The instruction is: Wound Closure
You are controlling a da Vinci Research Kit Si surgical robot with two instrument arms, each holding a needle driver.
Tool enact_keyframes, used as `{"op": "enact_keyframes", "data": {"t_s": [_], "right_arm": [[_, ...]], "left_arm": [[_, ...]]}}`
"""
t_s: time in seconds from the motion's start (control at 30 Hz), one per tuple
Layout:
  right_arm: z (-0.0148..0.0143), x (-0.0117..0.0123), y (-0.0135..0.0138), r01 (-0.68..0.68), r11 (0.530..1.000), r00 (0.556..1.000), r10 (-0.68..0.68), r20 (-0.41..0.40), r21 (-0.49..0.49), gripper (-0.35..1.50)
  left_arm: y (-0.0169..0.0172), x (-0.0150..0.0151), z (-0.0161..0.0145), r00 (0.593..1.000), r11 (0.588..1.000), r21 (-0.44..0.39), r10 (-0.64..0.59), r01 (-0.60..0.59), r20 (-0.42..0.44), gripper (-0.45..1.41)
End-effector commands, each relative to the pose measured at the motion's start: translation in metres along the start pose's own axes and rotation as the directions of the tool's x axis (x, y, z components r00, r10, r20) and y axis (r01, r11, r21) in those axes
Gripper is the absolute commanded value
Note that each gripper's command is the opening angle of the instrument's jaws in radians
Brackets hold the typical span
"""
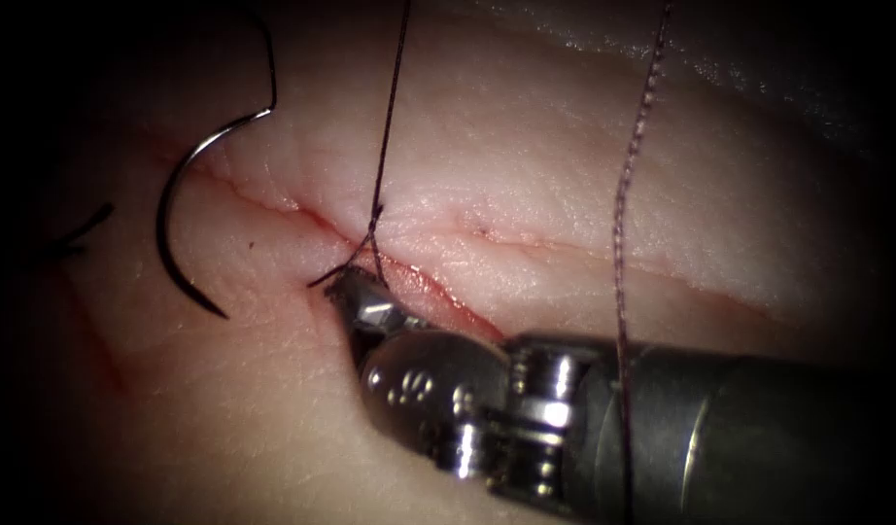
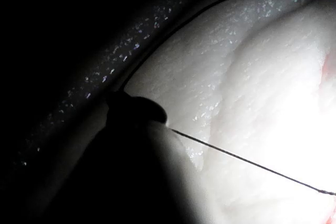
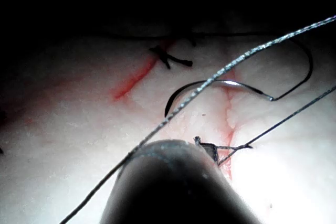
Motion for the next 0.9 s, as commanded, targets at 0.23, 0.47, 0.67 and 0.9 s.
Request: {"op": "enact_keyframes", "data": {"t_s": [0.23, 0.47, 0.67, 0.9], "right_arm": [[-0.0013, 0.0027, -0.0015, -0.049, 0.999, 0.998, 0.050, -0.048, 0.010, -0.35], [-0.0025, 0.0044, -0.0031, -0.019, 1.000, 0.995, 0.020, -0.093, 0.010, -0.35], [-0.0018, 0.0052, -0.0033, -0.022, 1.000, 0.994, 0.024, -0.104, 0.013, -0.35], [0.0004, 0.0050, -0.0016, -0.045, 0.999, 0.992, 0.046, -0.115, 0.008, -0.35]], "left_arm": [[-0.0029, 0.0015, 0.0021, 1.000, 0.999, 0.043, 0.005, -0.005, 0.009, -0.45], [-0.0044, 0.0010, 0.0035, 1.000, 0.998, 0.064, 0.006, -0.007, 0.025, -0.45], [-0.0044, 0.0006, 0.0043, 1.000, 0.997, 0.076, 0.012, -0.014, 0.027, -0.45], [-0.0044, 0.0010, 0.0048, 0.999, 0.996, 0.082, 0.025, -0.028, 0.035, -0.45]]}}
